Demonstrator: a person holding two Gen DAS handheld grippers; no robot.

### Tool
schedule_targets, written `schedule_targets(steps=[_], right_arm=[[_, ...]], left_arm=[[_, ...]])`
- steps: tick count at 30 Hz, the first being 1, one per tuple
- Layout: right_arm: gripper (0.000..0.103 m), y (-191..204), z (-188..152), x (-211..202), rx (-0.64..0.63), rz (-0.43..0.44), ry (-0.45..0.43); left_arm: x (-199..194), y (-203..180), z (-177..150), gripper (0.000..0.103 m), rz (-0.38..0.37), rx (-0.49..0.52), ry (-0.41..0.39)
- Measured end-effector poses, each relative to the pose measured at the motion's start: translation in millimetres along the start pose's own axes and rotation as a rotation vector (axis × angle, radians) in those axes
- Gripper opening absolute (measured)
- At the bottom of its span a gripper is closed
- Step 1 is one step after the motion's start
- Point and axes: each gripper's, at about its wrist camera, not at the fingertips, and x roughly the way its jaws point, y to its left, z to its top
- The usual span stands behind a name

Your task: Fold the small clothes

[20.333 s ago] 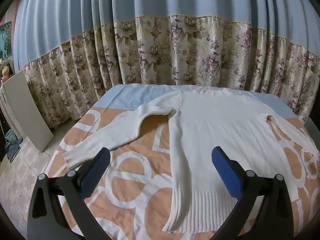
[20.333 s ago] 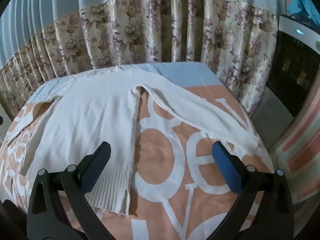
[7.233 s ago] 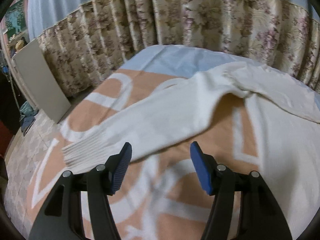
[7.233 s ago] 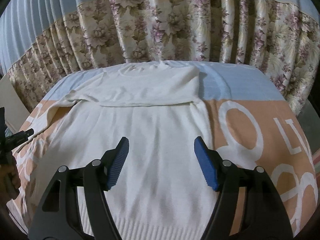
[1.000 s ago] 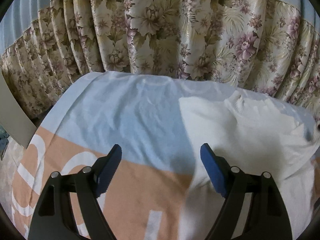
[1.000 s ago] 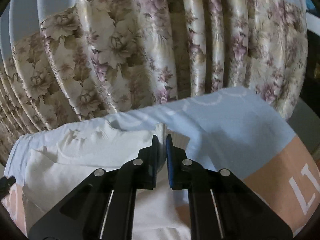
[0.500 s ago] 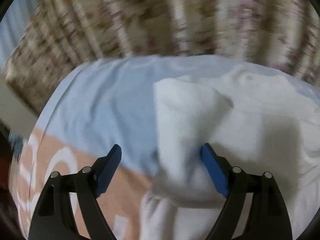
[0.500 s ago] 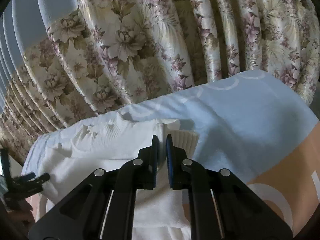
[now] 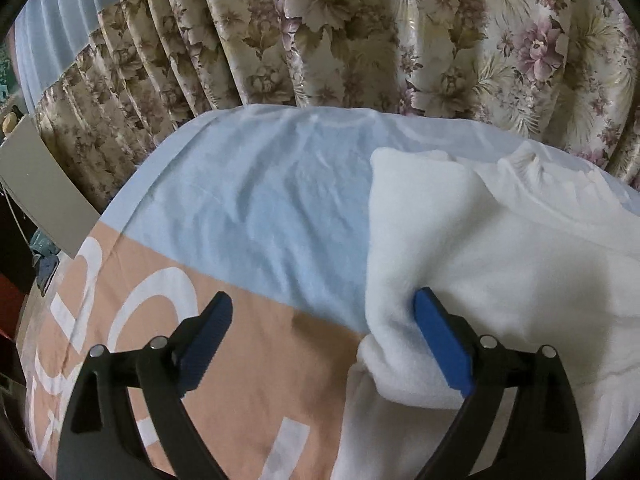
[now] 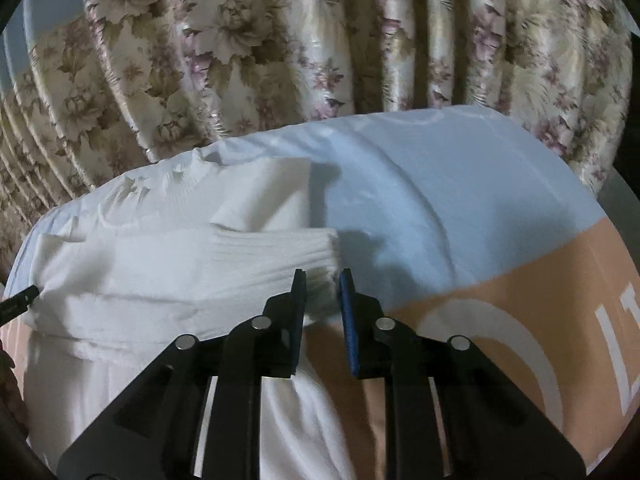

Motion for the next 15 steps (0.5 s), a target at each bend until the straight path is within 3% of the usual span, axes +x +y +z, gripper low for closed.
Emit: schedule_targets(steps=[4, 8, 10, 12, 15], right_arm=[[0.017, -14, -4, 1, 0.028, -0.014, 0.047], [0.017, -16, -3, -12, 0.011, -0.015, 0.030], [0.023, -15, -5, -24, -0.020, -0.016, 0.009], [0.049, -12, -8, -37, -0.050, -0.027, -0.009], [0.055, -9, -17, -60, -0.082, -0.039, -0.047]], left_arm=[[-8, 5, -2, 0.092, -0.037, 0.000, 0.007], [-23, 12, -7, 0.092, -0.068, 0.013, -0.009], [-35, 17, -15, 0.092, -0.073, 0.022, -0.028], [-47, 22, -23, 0.092, -0.080, 0.023, -0.052], [-69, 27, -40, 0.092, -0.095, 0.019, -0.080]])
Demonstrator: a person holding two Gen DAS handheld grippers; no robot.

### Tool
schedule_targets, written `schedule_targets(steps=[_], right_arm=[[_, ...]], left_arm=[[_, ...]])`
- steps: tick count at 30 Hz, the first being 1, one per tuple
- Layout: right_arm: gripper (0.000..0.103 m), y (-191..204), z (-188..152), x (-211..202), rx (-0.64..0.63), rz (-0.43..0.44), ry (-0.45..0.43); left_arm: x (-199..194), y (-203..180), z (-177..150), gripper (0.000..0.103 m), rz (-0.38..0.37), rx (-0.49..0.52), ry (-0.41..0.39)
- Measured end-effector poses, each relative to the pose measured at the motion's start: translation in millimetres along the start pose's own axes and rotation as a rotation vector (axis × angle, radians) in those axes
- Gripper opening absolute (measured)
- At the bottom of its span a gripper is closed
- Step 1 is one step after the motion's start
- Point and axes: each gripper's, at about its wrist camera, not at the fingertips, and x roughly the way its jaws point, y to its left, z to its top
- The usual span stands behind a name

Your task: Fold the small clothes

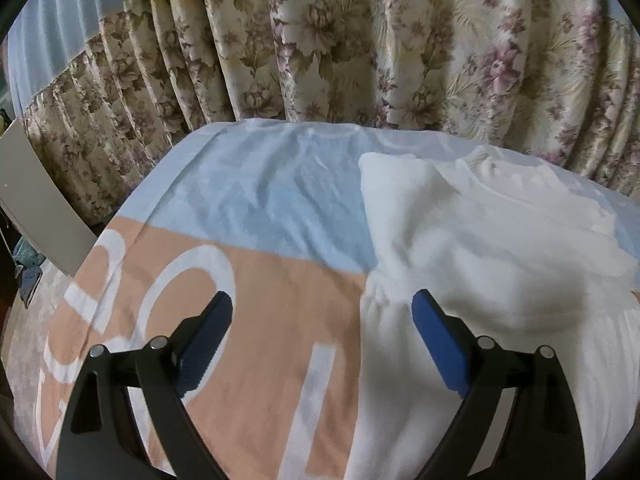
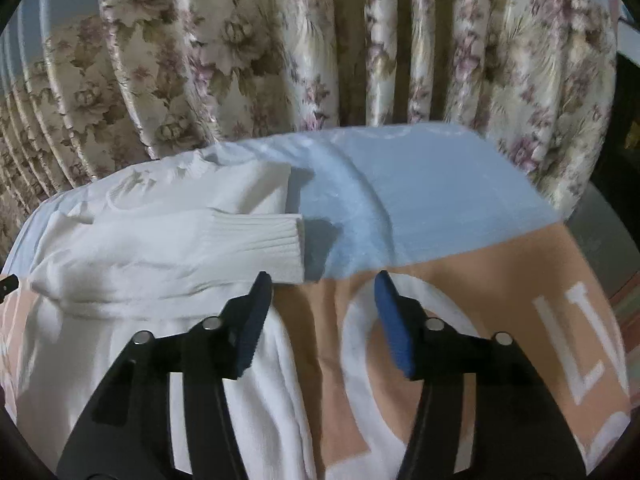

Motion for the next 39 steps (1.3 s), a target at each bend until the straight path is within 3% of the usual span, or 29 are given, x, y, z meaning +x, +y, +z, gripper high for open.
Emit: schedule_targets(steps=[8, 13, 24, 29, 39], right_arm=[[0.055, 10, -40, -57, -0.028, 0.042, -0.011], [0.055, 11, -79, -99, -0.036, 0.073, -0.014], [0.055, 14, -175, -149, -0.088, 0.077, 0.006], [0.055, 13, -194, -154, -0.070, 0.082, 0.023], [0.055, 4, -211, -153, 0.004, 0.103, 0.097]], left_arm=[[-64, 3, -53, 0.092, -0.014, 0.006, -0.060], [-103, 7, -106, 0.092, 0.006, 0.016, -0.091], [-131, 18, -196, 0.092, 0.017, 0.007, -0.068], [-138, 17, -217, 0.092, 0.002, 0.011, -0.061], [-138, 5, -227, 0.092, -0.028, 0.039, -0.029]])
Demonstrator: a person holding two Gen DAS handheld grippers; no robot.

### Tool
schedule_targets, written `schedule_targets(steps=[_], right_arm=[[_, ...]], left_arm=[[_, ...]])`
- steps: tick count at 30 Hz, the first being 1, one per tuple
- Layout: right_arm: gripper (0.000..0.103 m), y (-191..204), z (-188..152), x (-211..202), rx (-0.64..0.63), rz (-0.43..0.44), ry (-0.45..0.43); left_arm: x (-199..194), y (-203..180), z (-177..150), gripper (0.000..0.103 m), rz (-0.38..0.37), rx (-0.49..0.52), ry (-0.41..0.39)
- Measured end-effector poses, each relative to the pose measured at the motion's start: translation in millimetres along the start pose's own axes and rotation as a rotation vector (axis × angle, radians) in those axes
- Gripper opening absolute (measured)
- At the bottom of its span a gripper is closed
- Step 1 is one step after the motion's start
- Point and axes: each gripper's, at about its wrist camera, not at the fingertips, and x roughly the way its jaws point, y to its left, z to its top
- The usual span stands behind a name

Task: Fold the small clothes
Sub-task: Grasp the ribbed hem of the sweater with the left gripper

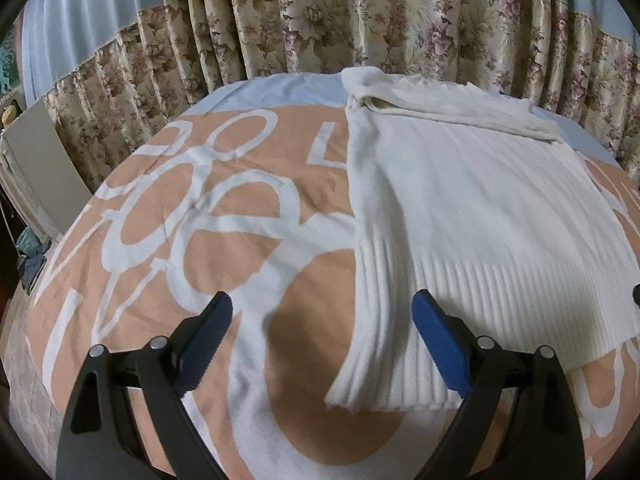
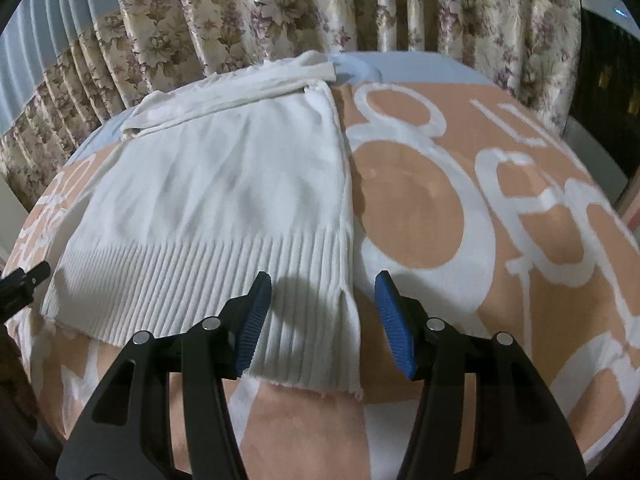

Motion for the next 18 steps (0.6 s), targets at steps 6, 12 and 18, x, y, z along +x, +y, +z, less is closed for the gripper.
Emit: schedule_targets(steps=[6, 12, 18], right_arm=[[0.044, 4, -4, 2, -0.014, 0.008, 0.010], [0.010, 17, -6, 1, -0.058, 0.041, -0.005], [0.010, 18, -10, 0, -0.062, 0.035, -0.038]], left_arm=[[4, -4, -4, 0.092, -0.005, 0.010, 0.021], [3, -9, -5, 0.092, -0.010, 0.014, 0.028], [2, -5, -6, 0.092, -0.037, -0.012, 0.035]])
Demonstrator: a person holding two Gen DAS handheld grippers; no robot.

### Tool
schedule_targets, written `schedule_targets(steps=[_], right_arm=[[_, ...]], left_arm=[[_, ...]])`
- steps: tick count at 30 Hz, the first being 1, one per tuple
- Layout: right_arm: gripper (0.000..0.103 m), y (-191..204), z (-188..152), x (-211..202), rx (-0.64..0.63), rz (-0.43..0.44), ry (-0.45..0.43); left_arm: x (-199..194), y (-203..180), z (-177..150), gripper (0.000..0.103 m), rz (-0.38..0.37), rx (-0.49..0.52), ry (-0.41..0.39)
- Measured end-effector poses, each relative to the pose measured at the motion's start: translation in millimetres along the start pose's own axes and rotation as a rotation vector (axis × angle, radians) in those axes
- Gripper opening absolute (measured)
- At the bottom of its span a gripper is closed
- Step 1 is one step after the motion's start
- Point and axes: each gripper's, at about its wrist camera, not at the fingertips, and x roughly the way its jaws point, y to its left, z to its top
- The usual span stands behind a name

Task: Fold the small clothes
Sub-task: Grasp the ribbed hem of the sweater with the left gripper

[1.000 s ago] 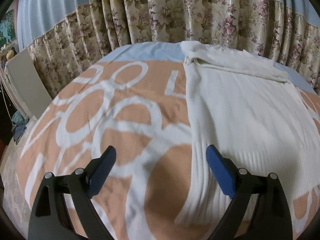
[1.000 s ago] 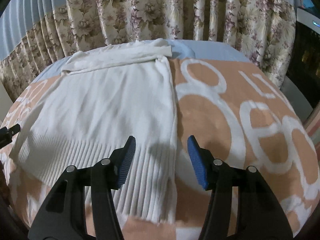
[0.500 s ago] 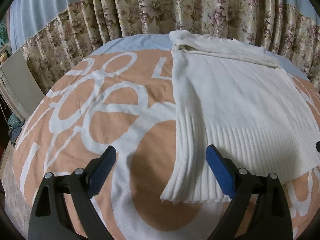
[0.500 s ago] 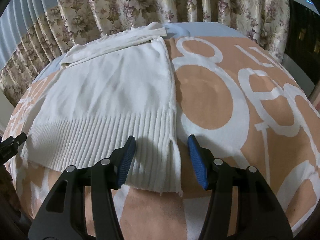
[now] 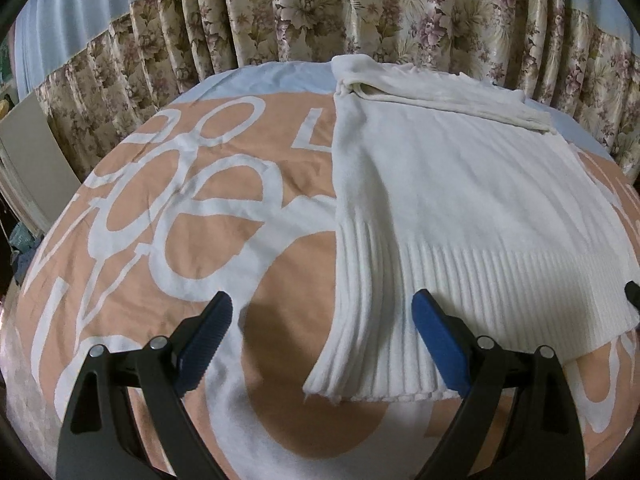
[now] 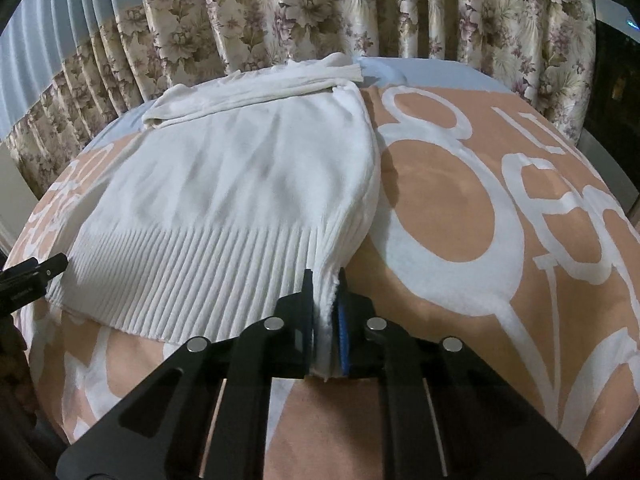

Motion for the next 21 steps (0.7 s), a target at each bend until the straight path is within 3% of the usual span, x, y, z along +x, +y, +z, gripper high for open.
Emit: schedule_targets(steps=[6, 7, 8, 9, 10, 11, 12, 14, 21], right_arm=[[0.010, 0, 0, 0, 0.003, 0.002, 0.001], [0.010, 0, 0, 0, 0.005, 0.005, 0.001], [0.010, 0, 1, 1, 0.007, 0.007, 0.002], [0.010, 0, 1, 1, 0.009, 0.009, 0.002], [0.010, -1, 1, 1, 0.012, 0.011, 0.002], [0.010, -1, 0, 1, 0.013, 0.012, 0.001], [0.010, -1, 1, 1, 0.011, 0.010, 0.001], [0.010, -1, 1, 1, 0.012, 0.012, 0.001], [0.009, -4, 3, -9, 0.009, 0.043, -0.020]], left_arm=[[4, -4, -2, 0.091, -0.037, -0.005, 0.027], [4, -3, -1, 0.086, -0.046, -0.012, 0.029], [4, -2, -1, 0.077, -0.054, -0.017, 0.029], [3, -2, 0, 0.058, -0.067, -0.018, 0.024], [2, -4, 0, 0.051, -0.080, -0.011, 0.020], [1, -6, 1, 0.032, -0.095, -0.003, 0.018], [0, -8, 2, 0.021, -0.113, -0.003, 0.020], [-1, -9, 3, 0.008, -0.125, -0.010, 0.021], [-11, -5, 8, 0.007, -0.128, -0.017, -0.010]])
